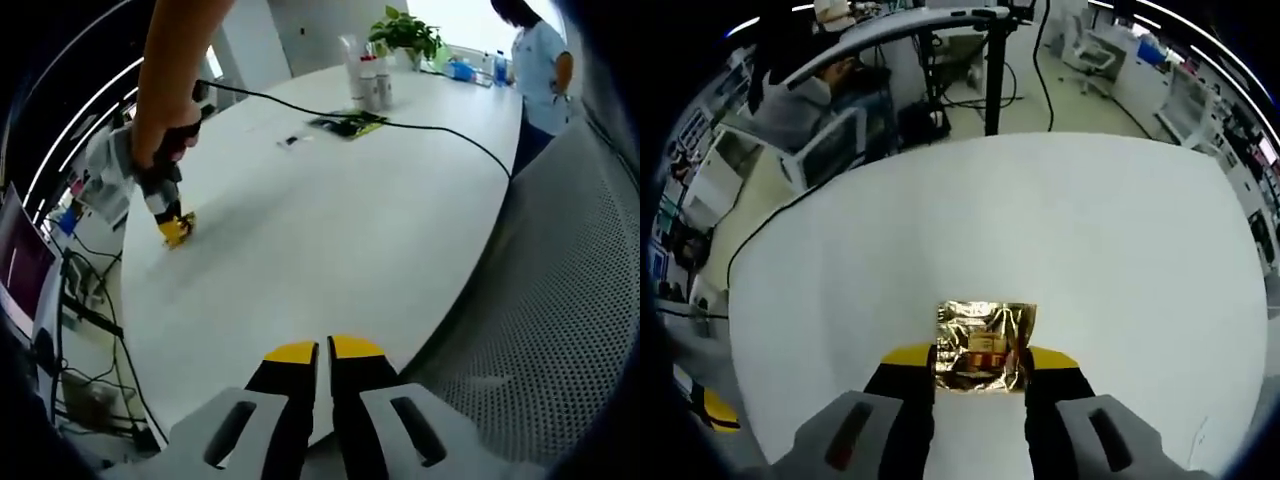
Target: Arrange the skincare products in the storage area until every visible bottle or jar stands upright without overlapping.
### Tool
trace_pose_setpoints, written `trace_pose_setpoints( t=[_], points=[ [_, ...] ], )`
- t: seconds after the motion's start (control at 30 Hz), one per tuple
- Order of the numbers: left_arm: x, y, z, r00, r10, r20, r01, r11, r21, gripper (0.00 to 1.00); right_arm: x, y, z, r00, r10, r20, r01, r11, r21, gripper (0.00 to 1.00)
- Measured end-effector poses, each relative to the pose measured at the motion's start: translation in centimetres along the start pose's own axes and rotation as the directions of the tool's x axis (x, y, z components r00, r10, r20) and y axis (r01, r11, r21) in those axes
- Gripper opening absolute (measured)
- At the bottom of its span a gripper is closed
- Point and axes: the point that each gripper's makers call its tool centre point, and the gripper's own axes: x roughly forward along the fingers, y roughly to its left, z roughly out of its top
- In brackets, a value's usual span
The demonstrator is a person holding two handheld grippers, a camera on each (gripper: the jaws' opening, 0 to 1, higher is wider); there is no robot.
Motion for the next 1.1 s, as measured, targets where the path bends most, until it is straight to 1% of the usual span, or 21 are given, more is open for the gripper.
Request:
trace_pose_setpoints(
  t=[0.07, 0.27, 0.5, 0.6, 0.73, 0.83, 0.9, 0.97, 1.07, 1.1],
  points=[
    [0.0, 0.0, 0.0, 1.000, 0.000, -0.001, 0.000, 1.000, -0.001, 0.00, -0.5, 0.5, -0.9, 1.000, 0.006, -0.006, -0.006, 1.000, -0.007, 0.33],
    [0.0, 0.0, 0.0, 1.000, -0.001, -0.004, 0.001, 1.000, -0.004, 0.00, -2.4, 1.4, -2.2, 1.000, 0.001, 0.000, -0.001, 0.999, -0.051, 0.33],
    [-0.1, 0.0, 0.2, 1.000, 0.000, 0.006, 0.001, 1.000, -0.019, 0.00, -5.6, 4.1, -4.5, 0.999, 0.014, 0.041, -0.009, 0.992, -0.126, 0.32],
    [-0.1, 0.0, 0.2, 1.000, -0.002, 0.006, 0.002, 1.000, -0.021, 0.00, -6.8, 5.6, -6.4, 0.999, 0.015, 0.041, -0.008, 0.986, -0.166, 0.32],
    [0.0, -0.1, 0.1, 1.000, -0.006, 0.001, 0.006, 1.000, -0.020, 0.01, -7.8, 7.1, -9.4, 0.999, 0.024, 0.031, -0.018, 0.984, -0.176, 0.32],
    [0.0, -0.2, 0.1, 1.000, -0.011, -0.001, 0.011, 1.000, -0.019, 0.01, -8.7, 8.2, -11.1, 0.999, 0.030, 0.029, -0.024, 0.983, -0.183, 0.32],
    [0.0, -0.3, 0.3, 1.000, -0.012, 0.006, 0.012, 1.000, -0.017, 0.01, -9.4, 8.7, -12.3, 0.999, 0.026, 0.029, -0.020, 0.980, -0.197, 0.32],
    [-0.2, -0.3, 0.8, 0.999, -0.013, 0.037, 0.015, 0.999, -0.036, 0.01, -10.4, 9.4, -13.4, 0.999, 0.021, 0.038, -0.012, 0.976, -0.216, 0.32],
    [-0.1, -0.5, 0.9, 0.999, -0.028, 0.042, 0.030, 0.998, -0.055, 0.03, -11.9, 10.5, -14.9, 0.999, 0.015, 0.052, -0.003, 0.974, -0.226, 0.33],
    [-0.1, -0.7, 1.0, 0.998, -0.034, 0.045, 0.036, 0.998, -0.059, 0.04, -12.5, 11.2, -15.5, 0.998, 0.020, 0.067, -0.004, 0.974, -0.227, 0.33]
  ],
)
